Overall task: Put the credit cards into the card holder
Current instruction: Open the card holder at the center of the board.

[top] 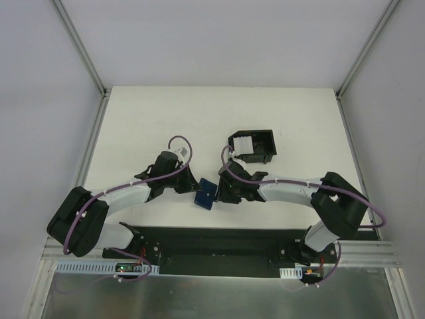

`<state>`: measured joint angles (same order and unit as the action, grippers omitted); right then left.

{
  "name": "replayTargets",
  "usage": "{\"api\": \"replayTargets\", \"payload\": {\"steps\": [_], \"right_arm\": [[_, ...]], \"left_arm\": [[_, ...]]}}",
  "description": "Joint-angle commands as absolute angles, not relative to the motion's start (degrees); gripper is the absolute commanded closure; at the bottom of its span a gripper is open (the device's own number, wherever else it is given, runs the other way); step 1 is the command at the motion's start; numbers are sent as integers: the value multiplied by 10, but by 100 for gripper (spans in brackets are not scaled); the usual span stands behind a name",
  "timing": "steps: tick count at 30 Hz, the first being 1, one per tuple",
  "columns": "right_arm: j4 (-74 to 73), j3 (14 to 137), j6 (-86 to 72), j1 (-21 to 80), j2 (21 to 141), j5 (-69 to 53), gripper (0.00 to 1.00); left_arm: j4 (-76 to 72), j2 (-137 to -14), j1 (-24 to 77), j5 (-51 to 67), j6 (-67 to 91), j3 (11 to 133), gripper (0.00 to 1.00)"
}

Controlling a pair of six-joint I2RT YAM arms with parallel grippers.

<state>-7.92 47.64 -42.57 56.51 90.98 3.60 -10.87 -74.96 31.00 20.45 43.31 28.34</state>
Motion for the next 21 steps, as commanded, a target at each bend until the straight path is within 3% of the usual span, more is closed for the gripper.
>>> {"api": "replayTargets", "payload": {"steps": [1,6,8,10,12,14,15,16,17,21], "right_arm": [[-83,494,-421,568,910,34,64],[-76,494,-405,566,907,39,73],[-73,494,-397,563,905,40,90],[-64,495,-382,563,904,38,99],[-63,499,-358,560,900,35,99],[-62,502,-341,555,888,28,99],[-59,501,-331,556,877,26,99],[-58,499,-325,555,864,25,99],[-58,497,-319,555,849,24,99],[-80,499,-294,547,795,10,99]], "left_arm": [[-116,-740,306,200,431,283,99],[-113,-747,306,206,422,285,99],[-110,-750,306,207,417,287,97],[-106,-750,306,207,408,287,87],[-98,-746,306,205,396,288,70],[-83,-739,306,197,379,294,44],[-69,-734,306,189,371,301,17],[-56,-727,305,186,361,309,5],[-41,-721,306,182,352,323,1],[-2,-680,305,172,331,356,1]]}}
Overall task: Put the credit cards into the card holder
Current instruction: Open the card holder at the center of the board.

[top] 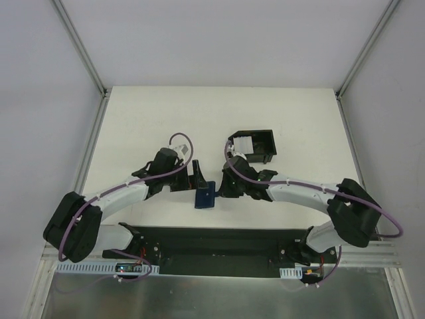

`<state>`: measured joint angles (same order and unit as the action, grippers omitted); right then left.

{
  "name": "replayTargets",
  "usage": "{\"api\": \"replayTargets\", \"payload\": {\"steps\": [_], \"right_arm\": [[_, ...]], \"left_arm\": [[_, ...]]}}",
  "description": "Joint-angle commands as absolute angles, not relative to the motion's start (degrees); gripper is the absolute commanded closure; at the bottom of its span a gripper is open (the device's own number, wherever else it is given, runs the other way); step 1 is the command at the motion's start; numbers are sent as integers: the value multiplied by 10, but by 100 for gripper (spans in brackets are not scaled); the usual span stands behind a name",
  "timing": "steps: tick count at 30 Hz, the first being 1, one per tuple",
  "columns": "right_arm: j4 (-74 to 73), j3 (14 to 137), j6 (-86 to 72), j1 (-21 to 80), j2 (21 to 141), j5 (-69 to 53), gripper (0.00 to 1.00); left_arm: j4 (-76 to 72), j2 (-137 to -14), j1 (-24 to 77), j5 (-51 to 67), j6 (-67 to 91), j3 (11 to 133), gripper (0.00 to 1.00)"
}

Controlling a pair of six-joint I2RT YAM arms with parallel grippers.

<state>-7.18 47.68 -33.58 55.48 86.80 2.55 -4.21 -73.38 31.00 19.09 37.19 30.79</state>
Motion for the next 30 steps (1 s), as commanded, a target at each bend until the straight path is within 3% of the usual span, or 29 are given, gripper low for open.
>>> {"api": "replayTargets", "payload": {"steps": [1,7,11,14,18,21,30], "right_arm": [[-87,502,-286,543,783,6,99],[-119,537,-253,527,764,-43,99],[-127,560,-241,519,803,-68,99],[-129,563,-234,514,818,-76,100],[-129,549,-216,512,810,-85,99],[-129,512,-205,504,777,-86,99],[-104,348,-193,419,674,-128,99]], "left_arm": [[14,-659,304,164,334,359,1],[23,-540,301,66,374,337,1],[22,-466,297,-19,488,274,1],[-25,-441,293,17,458,227,1],[-26,-496,294,66,417,225,1],[-32,-561,294,113,381,238,12],[-140,-656,294,199,372,238,15]]}}
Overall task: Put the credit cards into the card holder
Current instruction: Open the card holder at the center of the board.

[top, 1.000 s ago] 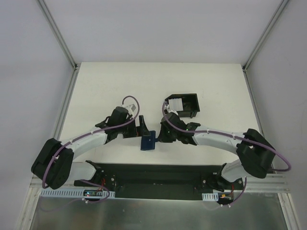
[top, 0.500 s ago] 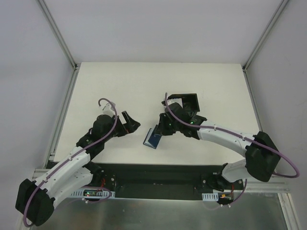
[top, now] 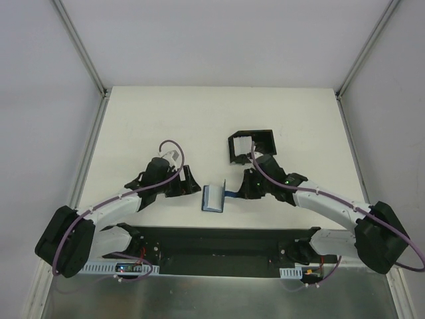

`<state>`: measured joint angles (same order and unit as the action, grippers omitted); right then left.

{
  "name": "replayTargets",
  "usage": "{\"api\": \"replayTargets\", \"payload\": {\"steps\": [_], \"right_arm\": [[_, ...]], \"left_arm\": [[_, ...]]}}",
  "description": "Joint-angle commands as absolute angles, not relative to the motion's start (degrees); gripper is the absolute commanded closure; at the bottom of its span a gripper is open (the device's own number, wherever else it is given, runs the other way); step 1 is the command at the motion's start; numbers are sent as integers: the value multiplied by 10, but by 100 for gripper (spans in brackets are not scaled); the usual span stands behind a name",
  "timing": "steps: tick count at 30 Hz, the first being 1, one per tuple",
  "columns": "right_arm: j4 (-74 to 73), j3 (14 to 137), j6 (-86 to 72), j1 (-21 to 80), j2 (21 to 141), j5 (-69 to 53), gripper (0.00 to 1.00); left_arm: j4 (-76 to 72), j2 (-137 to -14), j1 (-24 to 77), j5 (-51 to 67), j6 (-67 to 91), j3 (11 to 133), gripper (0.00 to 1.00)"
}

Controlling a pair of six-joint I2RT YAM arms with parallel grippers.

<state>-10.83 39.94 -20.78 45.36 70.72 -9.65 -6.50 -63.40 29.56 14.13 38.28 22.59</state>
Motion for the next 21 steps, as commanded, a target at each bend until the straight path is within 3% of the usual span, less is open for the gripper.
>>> {"api": "replayTargets", "payload": {"steps": [1,11,15,21], "right_arm": [[-100,337,-195,409,670,-131,99],[-91,316,-188,379,674,-142,99],[-92,327,-188,378,668,-149,99],[-75,344,-203,379,642,-177,99]], "left_arm": [[-150,-664,296,207,374,238,15],[-234,-697,330,252,395,231,22],[-265,-684,337,265,404,241,21],[-218,-707,384,243,379,292,20]]}}
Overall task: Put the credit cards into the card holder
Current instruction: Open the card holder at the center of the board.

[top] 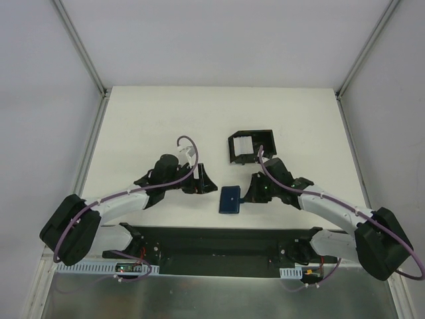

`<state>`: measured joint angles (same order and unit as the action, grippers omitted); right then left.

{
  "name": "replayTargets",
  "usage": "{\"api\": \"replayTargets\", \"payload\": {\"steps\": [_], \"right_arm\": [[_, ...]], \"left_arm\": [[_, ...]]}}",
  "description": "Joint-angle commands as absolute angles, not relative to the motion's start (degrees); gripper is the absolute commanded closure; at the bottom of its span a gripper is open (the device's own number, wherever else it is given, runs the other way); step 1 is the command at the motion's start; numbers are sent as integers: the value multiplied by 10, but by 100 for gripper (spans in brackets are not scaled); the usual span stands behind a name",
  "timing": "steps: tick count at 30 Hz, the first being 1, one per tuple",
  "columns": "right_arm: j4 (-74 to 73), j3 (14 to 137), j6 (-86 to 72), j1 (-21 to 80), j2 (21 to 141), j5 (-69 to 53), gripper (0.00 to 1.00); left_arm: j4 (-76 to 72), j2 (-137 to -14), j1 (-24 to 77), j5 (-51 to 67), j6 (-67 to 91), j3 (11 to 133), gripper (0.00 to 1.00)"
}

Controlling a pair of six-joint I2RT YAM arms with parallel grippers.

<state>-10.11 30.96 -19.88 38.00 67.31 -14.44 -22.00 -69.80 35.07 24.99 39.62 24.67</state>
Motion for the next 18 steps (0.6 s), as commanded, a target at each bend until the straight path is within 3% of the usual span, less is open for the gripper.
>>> {"api": "replayTargets", "payload": {"steps": [1,10,18], "right_arm": [[-69,347,-207,380,637,-181,99],[-62,370,-217,382,646,-191,99],[-64,378,-214,388,647,-192,99]], "left_arm": [[-204,-714,396,233,371,302,20],[-133,-772,453,179,358,362,23],[-99,-771,454,142,359,373,36]]}}
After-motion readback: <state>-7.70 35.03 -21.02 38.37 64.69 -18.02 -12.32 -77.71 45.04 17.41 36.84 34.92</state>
